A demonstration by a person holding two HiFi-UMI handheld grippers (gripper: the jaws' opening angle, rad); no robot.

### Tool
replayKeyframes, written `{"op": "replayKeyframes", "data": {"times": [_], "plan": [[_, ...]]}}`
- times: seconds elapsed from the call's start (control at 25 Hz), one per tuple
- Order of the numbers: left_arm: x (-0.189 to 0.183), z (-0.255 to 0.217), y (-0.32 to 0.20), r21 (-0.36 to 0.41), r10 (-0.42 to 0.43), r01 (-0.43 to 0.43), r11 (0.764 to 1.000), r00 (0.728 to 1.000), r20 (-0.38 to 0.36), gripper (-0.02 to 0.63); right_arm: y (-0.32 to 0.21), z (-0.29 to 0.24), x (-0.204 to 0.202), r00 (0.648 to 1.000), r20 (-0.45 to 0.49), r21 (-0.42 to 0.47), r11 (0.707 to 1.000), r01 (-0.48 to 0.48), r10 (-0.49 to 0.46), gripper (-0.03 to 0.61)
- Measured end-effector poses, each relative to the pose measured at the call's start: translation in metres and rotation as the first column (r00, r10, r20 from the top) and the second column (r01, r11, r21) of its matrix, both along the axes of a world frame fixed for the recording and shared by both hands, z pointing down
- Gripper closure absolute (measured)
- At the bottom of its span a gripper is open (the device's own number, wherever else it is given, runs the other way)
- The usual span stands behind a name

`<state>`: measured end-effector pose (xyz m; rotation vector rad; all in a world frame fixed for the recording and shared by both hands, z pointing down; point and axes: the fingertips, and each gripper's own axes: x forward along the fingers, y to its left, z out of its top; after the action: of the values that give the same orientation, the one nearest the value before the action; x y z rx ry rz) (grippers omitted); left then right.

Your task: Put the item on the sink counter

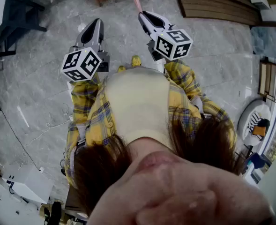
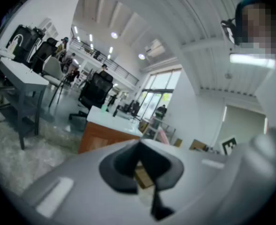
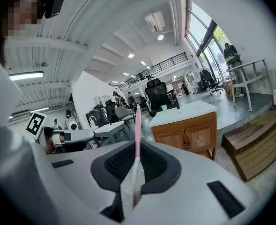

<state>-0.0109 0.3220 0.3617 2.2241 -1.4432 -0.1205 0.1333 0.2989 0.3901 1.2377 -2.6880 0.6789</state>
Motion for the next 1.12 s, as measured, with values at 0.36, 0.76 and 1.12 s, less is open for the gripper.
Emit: {"op": "replayKeyframes", "data": {"times": [0.36, 0.76, 1.12], "plan": [[-0.006, -0.004, -0.008, 0.024, -0.039, 0.039, 0.999, 0.999, 0.004, 0.607, -0.016, -0.001, -0.001, 1.0, 0.004, 0.013, 1.0, 0.017, -0.017, 0.539], [0.008, -0.008, -0.02, 0.045, -0.059, 0.058, 0.997, 0.998, 0.02, 0.607, -0.033, 0.002, 0.013, 0.999, 0.031, 0.009, 0.999, 0.037, -0.037, 0.54], [0.035, 0.001, -0.04, 0.027, -0.051, 0.048, 0.998, 0.993, 0.11, 0.607, -0.052, 0.007, 0.03, 0.997, 0.035, 0.007, 0.998, 0.065, -0.065, 0.54]]}}
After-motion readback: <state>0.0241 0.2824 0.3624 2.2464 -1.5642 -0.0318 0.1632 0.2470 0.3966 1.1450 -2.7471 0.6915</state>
